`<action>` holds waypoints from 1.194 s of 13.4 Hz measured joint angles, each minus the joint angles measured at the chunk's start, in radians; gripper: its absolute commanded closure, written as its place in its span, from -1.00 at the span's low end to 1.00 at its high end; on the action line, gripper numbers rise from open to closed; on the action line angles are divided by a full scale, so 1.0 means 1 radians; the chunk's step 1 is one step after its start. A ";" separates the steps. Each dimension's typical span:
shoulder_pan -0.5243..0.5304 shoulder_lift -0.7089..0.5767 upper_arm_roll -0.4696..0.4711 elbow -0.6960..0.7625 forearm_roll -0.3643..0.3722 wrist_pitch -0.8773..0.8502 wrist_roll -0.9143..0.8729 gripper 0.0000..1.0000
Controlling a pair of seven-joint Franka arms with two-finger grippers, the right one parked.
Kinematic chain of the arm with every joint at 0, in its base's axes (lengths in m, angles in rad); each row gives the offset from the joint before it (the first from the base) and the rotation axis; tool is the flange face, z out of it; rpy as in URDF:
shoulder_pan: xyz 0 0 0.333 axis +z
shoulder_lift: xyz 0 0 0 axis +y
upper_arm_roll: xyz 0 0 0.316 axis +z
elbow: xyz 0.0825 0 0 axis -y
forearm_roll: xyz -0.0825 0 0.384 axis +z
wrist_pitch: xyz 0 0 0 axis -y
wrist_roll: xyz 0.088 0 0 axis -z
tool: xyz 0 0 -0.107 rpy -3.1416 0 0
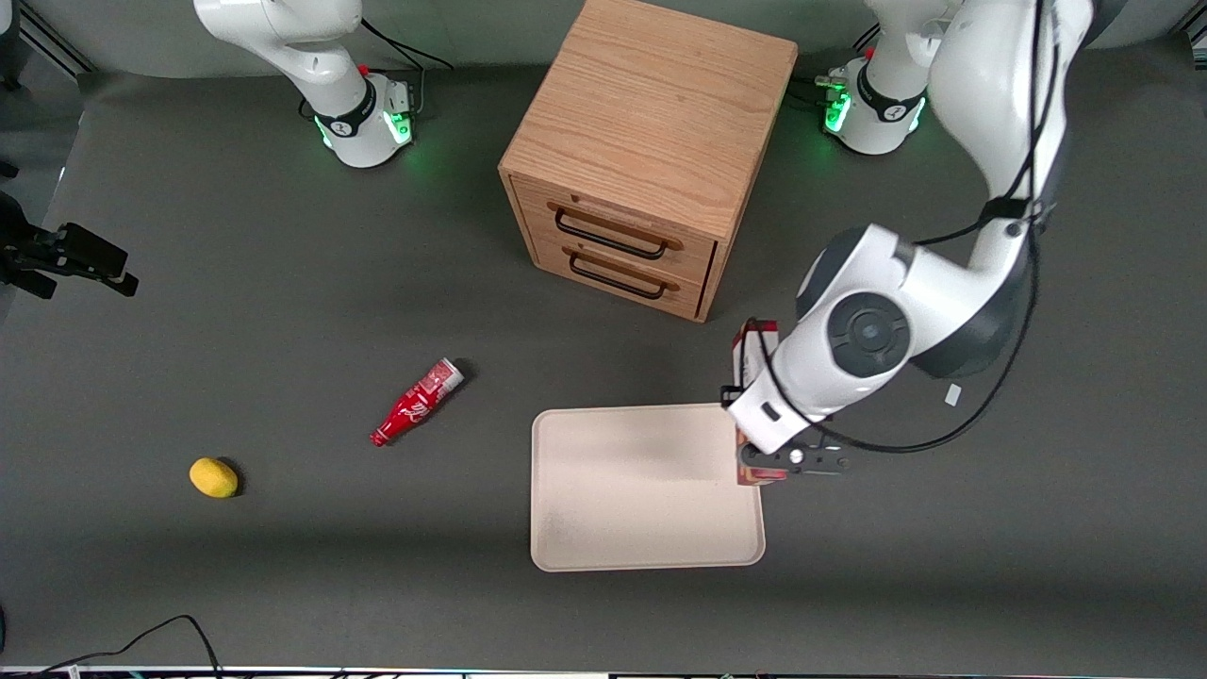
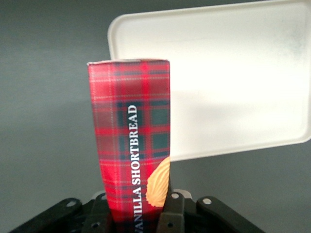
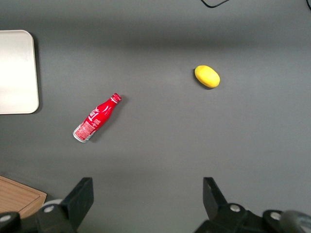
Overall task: Place red cookie box on tray
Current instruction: 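Carry the held cookie box over the white tray, then lower the cookie box onto the tray's rim area and open the gripper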
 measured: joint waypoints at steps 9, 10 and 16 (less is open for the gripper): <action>-0.015 0.173 0.057 0.003 0.081 0.266 0.000 1.00; -0.022 0.179 0.067 0.003 0.081 0.281 0.000 1.00; -0.035 0.197 0.092 0.008 0.081 0.331 0.000 1.00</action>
